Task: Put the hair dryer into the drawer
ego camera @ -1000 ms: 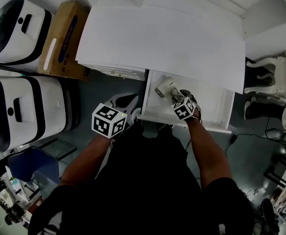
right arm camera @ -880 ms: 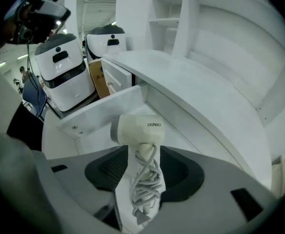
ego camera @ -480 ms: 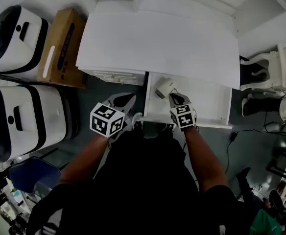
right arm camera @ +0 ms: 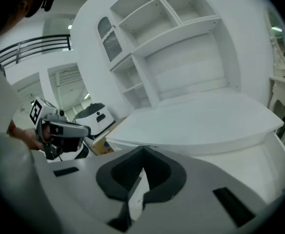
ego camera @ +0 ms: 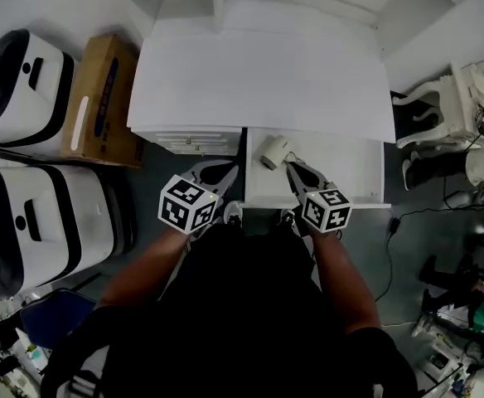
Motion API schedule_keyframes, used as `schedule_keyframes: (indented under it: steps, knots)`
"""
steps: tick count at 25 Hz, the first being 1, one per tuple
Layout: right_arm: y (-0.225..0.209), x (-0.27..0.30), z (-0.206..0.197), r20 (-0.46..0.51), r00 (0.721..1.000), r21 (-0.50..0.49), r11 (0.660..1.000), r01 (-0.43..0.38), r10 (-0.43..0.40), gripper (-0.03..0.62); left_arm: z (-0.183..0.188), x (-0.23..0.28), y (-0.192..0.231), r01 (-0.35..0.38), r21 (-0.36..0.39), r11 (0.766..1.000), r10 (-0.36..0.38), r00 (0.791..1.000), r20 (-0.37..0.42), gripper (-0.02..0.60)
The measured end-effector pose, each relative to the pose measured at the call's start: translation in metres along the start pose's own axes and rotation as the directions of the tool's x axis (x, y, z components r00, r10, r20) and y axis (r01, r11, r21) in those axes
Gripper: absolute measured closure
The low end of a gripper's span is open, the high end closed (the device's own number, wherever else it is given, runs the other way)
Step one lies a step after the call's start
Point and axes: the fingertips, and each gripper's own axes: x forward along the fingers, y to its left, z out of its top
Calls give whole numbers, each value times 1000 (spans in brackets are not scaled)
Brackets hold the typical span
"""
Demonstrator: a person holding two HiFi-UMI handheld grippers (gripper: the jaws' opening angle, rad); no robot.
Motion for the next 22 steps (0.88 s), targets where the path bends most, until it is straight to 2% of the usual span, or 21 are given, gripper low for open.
schedule_keyframes:
  steps: [5,13,22]
  knots:
    - [15,-36,21,91,996,65,998,-23,17,569,16,-2,-17,43,43,998,-44,998,34,572]
    - [38,-74,38,147,986,31,996,-85,80,569,34,-7,-52,50,63,997,-56,994,92,572]
    - [39,-134,27,127,982,-23,990,-141,143,569,26,-1,-121,29,55,998,-35,992,120,572]
